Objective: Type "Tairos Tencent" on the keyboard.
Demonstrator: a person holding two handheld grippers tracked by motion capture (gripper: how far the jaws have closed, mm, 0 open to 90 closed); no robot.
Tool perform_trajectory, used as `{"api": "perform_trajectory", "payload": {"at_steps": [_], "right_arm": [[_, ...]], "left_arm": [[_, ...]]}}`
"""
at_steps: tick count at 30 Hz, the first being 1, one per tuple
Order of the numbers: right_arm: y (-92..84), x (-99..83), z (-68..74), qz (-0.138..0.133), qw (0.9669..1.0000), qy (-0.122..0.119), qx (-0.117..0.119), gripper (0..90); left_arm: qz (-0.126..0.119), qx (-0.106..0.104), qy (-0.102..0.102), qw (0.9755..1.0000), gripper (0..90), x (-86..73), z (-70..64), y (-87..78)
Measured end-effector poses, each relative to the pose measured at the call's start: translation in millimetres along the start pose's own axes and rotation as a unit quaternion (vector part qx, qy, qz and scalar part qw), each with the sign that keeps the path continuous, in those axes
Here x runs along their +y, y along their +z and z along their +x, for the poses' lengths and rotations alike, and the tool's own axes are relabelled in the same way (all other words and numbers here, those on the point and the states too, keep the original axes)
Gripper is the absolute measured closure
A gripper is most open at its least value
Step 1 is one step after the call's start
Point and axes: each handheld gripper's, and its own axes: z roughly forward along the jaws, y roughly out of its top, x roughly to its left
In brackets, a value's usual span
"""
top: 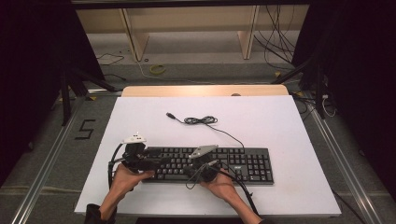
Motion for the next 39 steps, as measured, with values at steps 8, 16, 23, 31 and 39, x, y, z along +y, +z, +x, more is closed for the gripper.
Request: {"api": "perform_trajectory", "payload": {"at_steps": [8, 16, 23, 31, 39], "right_arm": [[-4.4, 2.1, 0.3, -0.008, 1.0, 0.005, 0.001, 90.0], [-20.2, 3.2, -6.5, -0.038, 0.9991, 0.018, 0.004, 83.8], [-32.2, 0.0, -13.3, -0.055, 0.998, 0.033, 0.004, 78.8], [-38.2, -3.6, -15.8, -0.064, 0.9972, 0.038, 0.006, 71.0], [-51.6, -7.4, -21.2, -0.082, 0.9953, 0.051, 0.004, 57.5]], "left_arm": [[-0.001, 0.002, -0.001, 1.0, 36.1, 0.5, 2.0, -0.6], [-0.003, 0.005, 0.0, 1.0, 35.8, 1.0, 2.7, -0.6], [-0.003, 0.007, 0.001, 1.0, 35.6, 1.3, 3.2, 0.4], [-0.001, 0.007, 0.003, 1.0, 35.1, 1.7, 2.4, 2.1], [-0.001, 0.005, 0.008, 1.0, 33.2, 2.1, 1.6, 5.3]]}}
